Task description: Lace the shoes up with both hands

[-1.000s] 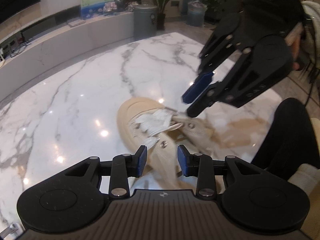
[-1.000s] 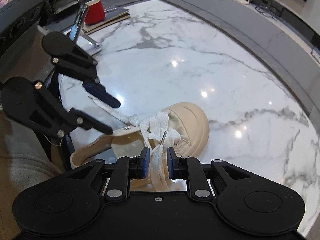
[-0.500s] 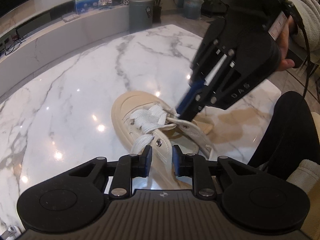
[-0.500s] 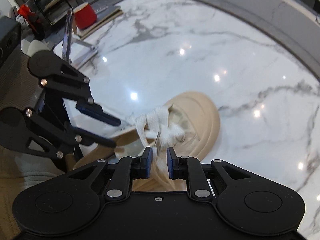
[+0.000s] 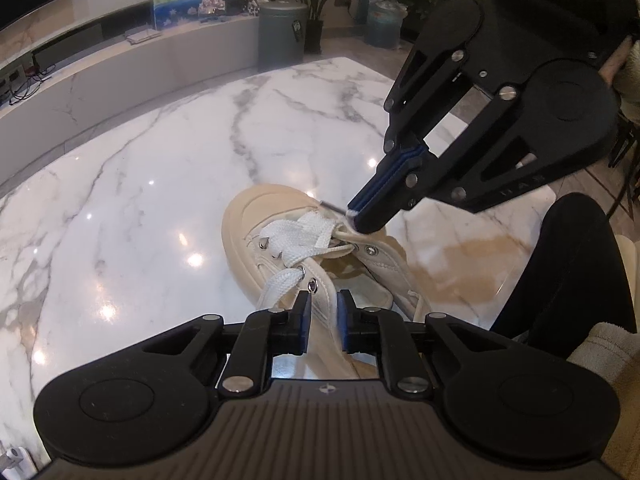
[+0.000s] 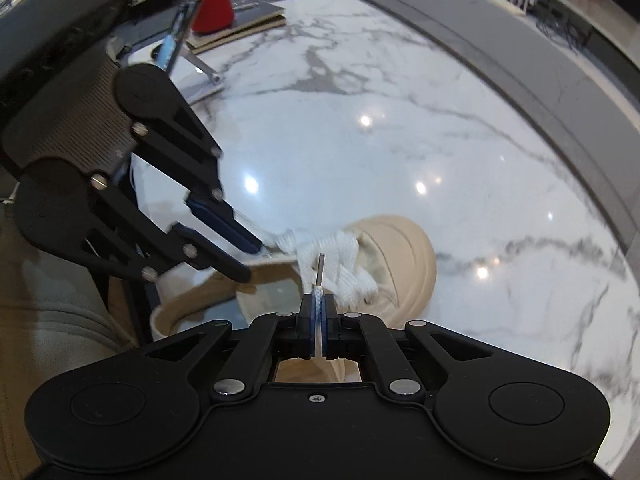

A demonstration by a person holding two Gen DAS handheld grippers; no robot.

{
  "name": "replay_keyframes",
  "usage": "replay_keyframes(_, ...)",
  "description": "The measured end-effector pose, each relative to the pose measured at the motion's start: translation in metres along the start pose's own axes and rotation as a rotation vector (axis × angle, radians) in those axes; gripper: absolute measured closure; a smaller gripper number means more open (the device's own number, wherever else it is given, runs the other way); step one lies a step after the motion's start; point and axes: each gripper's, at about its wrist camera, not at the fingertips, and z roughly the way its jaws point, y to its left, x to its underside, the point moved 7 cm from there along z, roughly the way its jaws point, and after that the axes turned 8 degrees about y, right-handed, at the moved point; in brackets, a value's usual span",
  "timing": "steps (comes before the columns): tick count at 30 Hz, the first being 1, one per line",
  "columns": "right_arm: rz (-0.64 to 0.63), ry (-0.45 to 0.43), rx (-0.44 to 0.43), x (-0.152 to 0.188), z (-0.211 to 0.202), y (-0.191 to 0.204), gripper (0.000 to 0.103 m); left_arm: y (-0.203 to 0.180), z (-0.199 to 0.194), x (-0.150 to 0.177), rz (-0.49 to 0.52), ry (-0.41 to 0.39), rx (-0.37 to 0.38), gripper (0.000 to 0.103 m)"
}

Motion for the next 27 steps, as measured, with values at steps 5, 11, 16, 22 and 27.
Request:
replay_keyframes(5, -0.050, 0.000, -0.010, -0.012, 0.003, 0.017, 0.101, 0.002, 0.000, 0.002, -0.006, -0.005, 0.009, 0.090)
replay_keyframes(11, -0.108, 0.074, 0.023, -0.010, 0.024, 0.027, 0.101, 0.004, 0.000, 0.004, -0.015, -0.012, 0.023, 0.090)
replay_keyframes(16, -0.109, 0.096, 0.036, -0.007, 0.029, 0.027, 0.101, 0.005, 0.000, 0.004, -0.018, -0.015, 0.030, 0.090)
replay_keyframes(22, -0.104, 0.117, 0.046, -0.001, 0.037, 0.025, 0.101, 0.004, 0.000, 0.005, -0.015, -0.014, 0.026, 0.090)
replay_keyframes(27, -0.115, 0.120, 0.044, -0.002, 0.041, 0.027, 0.101, 0.003, 0.000, 0.005, -0.010, -0.012, 0.019, 0.090)
